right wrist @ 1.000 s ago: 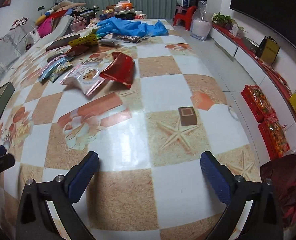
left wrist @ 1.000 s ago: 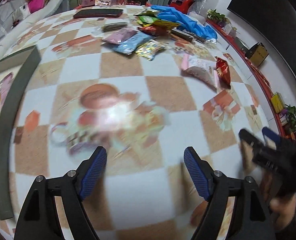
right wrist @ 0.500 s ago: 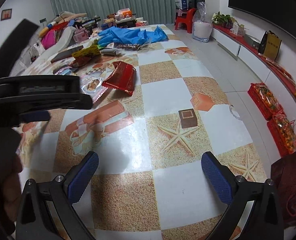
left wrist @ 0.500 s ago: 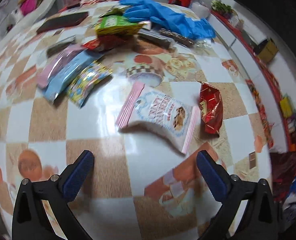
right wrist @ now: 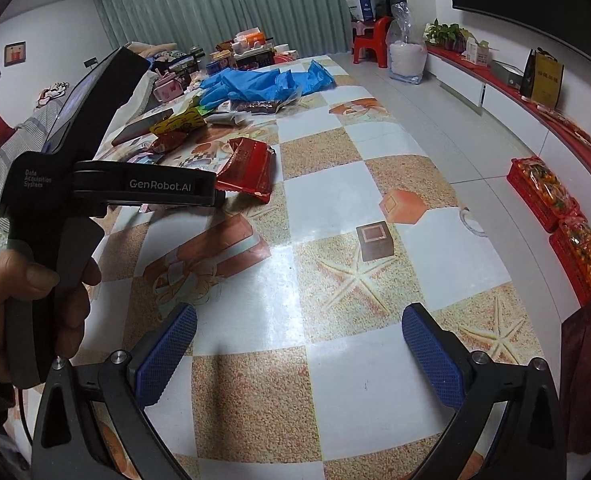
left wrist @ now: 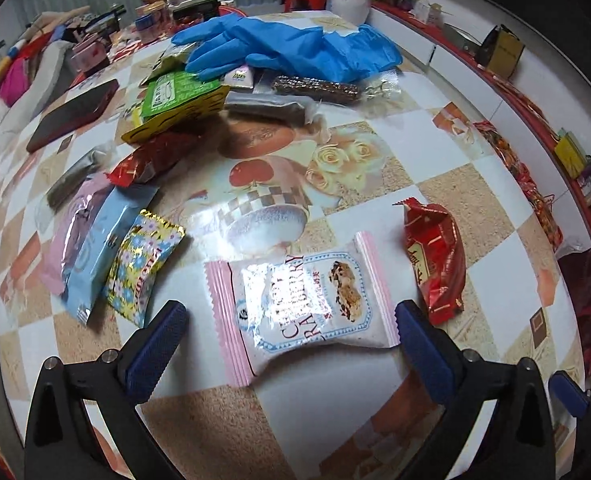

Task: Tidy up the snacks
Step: 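Grasp the white-pink Crispy Cranberry packet with the left gripper and lift it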

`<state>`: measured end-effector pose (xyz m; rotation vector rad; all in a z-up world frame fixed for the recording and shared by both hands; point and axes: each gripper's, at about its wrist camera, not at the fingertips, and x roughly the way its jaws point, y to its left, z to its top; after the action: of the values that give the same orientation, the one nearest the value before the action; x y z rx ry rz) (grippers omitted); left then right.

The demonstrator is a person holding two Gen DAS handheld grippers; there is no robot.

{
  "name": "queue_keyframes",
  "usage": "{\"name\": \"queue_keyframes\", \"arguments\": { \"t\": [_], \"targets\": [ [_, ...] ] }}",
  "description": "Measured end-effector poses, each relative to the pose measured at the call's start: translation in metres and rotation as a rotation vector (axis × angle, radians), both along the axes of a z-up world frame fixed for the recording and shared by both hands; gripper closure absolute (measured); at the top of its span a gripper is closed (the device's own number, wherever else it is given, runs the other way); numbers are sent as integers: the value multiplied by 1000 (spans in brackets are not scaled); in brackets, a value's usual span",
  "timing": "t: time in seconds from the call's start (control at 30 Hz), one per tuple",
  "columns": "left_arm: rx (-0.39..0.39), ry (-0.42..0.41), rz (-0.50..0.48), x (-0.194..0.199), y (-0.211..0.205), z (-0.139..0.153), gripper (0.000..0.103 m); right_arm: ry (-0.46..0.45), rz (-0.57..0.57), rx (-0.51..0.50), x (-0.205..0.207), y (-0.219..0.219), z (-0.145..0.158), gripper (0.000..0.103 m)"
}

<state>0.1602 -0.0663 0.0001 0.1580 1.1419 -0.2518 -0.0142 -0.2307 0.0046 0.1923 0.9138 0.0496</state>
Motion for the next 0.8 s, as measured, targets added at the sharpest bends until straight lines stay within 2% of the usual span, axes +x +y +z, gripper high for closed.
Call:
{"name": "queue_keyframes", "arguments": {
  "t": [0.13,0.17,0.3,0.37,0.57,0.7,0.8],
  "targets": [
    [-8,-16,-10,5,-1,0,2,2,0,-6,0,0,0,0],
    [-12,-26,-13,5,-1,1,5,2,0,-5,0,0,0,0],
    [-27,-64,-36,-5,-1,7,34,4,0,-9,0,0,0,0],
    [-29,-82,-53,-14,0,8,38,4,0,-10,0,0,0,0],
    [-71,-121,-53,-59,30,9,39,6,0,-15,0,0,0,0],
    [-32,-176,-63,-122,62,8,39,9,0,-21,0,1,-1,0],
    [-53,-194,-17,-162,97,8,39,9,-5,-18,0,1,0,0]
  ]
}}
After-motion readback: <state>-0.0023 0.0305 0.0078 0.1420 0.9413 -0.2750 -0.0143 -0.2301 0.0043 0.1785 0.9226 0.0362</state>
